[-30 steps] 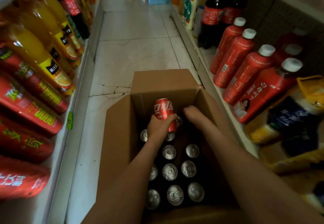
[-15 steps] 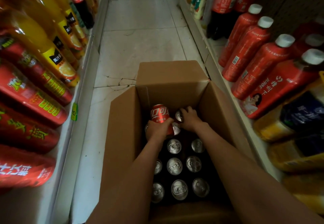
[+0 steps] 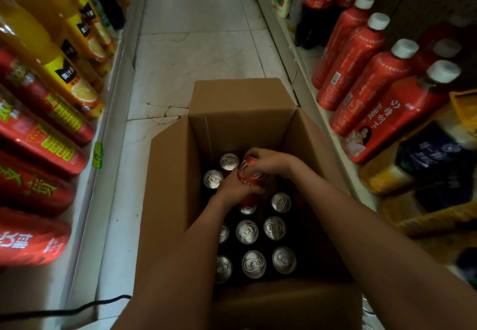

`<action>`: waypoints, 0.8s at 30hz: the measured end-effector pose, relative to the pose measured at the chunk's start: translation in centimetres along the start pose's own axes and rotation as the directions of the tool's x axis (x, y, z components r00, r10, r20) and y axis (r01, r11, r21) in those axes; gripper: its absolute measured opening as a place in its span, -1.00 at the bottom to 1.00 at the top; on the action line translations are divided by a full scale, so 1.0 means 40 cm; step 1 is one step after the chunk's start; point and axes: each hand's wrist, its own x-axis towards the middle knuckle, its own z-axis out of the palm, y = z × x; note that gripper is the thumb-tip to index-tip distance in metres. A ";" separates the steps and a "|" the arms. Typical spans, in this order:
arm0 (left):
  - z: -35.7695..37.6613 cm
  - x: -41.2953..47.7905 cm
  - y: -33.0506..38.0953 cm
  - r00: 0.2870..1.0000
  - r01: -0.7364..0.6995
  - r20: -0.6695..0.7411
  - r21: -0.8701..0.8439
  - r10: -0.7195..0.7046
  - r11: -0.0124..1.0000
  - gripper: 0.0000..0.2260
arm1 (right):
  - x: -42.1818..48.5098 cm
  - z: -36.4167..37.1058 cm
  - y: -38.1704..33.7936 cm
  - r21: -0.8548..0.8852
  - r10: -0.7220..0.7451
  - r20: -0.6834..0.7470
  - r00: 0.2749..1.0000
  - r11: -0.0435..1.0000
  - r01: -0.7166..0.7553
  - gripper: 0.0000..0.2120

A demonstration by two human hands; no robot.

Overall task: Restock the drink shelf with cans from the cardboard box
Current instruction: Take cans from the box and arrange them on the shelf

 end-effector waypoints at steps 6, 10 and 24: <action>0.023 0.030 -0.027 0.999 0.033 0.000 0.202 -0.034 0.979 0.04 | -0.040 -0.038 0.009 -0.190 -0.088 -0.226 0.970 0.981 0.045 -0.31; -0.001 -0.086 0.040 0.998 0.012 0.040 0.696 -0.056 0.718 -0.08 | -0.052 -0.031 0.033 -0.351 -0.117 -0.347 0.931 0.936 -0.013 -0.37; -0.013 -0.125 -0.029 0.959 -0.127 0.133 0.991 -0.250 0.040 -0.46 | 0.013 0.090 0.123 -0.688 -0.072 -0.318 0.945 0.704 -0.178 -0.26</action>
